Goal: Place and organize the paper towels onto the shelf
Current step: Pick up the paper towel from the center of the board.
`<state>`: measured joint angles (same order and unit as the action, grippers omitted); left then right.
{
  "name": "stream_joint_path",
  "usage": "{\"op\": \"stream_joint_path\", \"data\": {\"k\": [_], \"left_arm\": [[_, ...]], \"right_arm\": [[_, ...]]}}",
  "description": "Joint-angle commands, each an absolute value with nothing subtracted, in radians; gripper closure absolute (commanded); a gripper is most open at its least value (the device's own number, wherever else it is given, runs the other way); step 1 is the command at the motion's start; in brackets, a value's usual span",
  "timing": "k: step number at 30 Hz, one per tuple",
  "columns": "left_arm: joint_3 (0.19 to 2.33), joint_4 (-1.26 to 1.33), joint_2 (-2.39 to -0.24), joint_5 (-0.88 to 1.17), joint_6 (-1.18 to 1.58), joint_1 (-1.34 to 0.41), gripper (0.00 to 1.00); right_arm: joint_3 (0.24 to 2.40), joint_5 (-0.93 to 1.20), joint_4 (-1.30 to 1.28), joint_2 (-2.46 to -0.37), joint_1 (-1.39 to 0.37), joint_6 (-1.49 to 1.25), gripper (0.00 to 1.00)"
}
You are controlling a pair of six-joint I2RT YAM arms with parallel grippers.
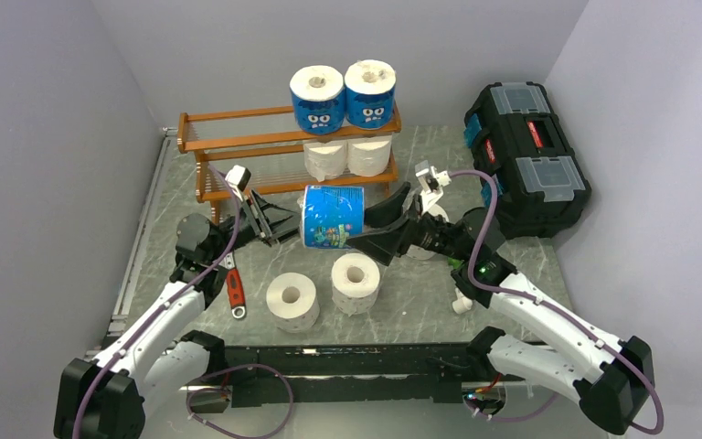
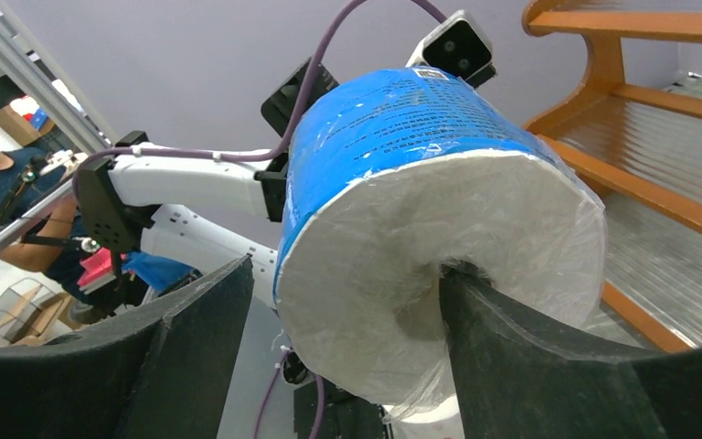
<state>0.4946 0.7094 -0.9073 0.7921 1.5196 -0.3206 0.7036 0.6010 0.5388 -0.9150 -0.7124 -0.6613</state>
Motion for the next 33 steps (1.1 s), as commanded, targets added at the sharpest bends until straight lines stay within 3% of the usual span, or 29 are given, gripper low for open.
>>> {"op": "stream_joint_path", "data": {"k": [1, 8, 14, 17, 18, 21, 28, 33], "left_arm": [[0.517, 0.736, -0.872, 0.762, 1.507, -0.328, 1.0], [0.5, 0.699, -0.861, 0.736, 1.495, -0.328, 1.0], [0.509, 0.591, -0.833, 0.706, 1.45, -0.328, 0.92], [0.524, 0.479, -0.787, 0.65, 1.398, -0.323, 0.59], [0.53, 0.455, -0.775, 0.638, 1.384, -0.318, 0.41], [0.566, 0.358, -0.74, 0.61, 1.34, -0.298, 0.03], [0.654, 0.054, -0.683, 0.489, 1.22, -0.244, 0.01], [0.857, -0.454, -0.769, 0.231, 1.022, -0.242, 0.01]], "right_arm": [[0.751, 0.569, 0.546, -0.923, -0.724, -0.631, 0.27], [0.753, 0.58, 0.563, -0.937, -0.726, -0.635, 0.47], [0.762, 0.584, 0.544, -0.929, -0.728, -0.628, 0.58], [0.774, 0.566, 0.483, -0.903, -0.728, -0.602, 0.6], [0.781, 0.56, 0.458, -0.897, -0.728, -0.591, 0.61], [0.81, 0.536, 0.356, -0.876, -0.728, -0.559, 0.62], [0.919, 0.375, 0.049, -0.859, -0.727, -0.444, 0.65], [1.061, 0.133, -0.216, -0.962, -0.731, -0.386, 0.66]]}}
